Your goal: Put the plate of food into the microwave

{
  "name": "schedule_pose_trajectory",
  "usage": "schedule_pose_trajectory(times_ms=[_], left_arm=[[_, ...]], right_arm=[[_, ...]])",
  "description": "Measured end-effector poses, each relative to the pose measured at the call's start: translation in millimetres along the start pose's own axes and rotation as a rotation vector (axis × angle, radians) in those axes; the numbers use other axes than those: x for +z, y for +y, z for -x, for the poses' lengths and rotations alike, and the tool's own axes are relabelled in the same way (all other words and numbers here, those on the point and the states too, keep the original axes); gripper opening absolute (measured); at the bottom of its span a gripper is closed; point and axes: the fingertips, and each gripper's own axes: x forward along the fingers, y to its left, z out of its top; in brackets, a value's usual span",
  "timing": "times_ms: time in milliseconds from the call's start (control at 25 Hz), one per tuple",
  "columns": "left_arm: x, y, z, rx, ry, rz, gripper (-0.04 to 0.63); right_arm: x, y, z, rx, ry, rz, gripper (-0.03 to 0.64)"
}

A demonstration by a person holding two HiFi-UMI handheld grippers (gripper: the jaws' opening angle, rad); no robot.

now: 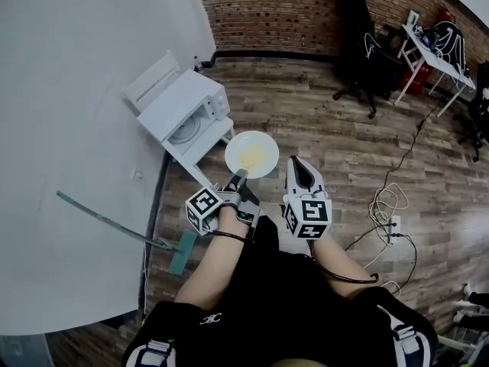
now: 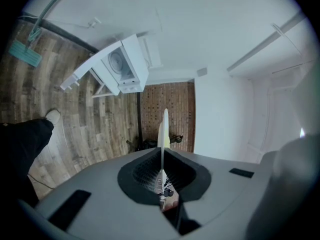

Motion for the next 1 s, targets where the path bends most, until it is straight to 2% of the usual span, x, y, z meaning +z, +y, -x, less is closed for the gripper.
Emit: schedule_pose_trajectory(times_ms=[360,800,1000], left_arm=[[71.2,-22.2,-81.0,-0.025,-0.064,0.024,0.014],[162.6,-51.3,-167.0,-0.031,-0.137,0.014,0.014],[186.0,-50.9,-181.0,-0.046,-0.174,0.02,0.014]], right_arm=[[19.9,-5.3,-111.7,0.064,0.002,0.02,0.006],[40.7,15.6,-254.2,0.177,0.035,0.045,0.006],[41.6,31.9,-290.5,0.237,0.027,0.062,0.006]])
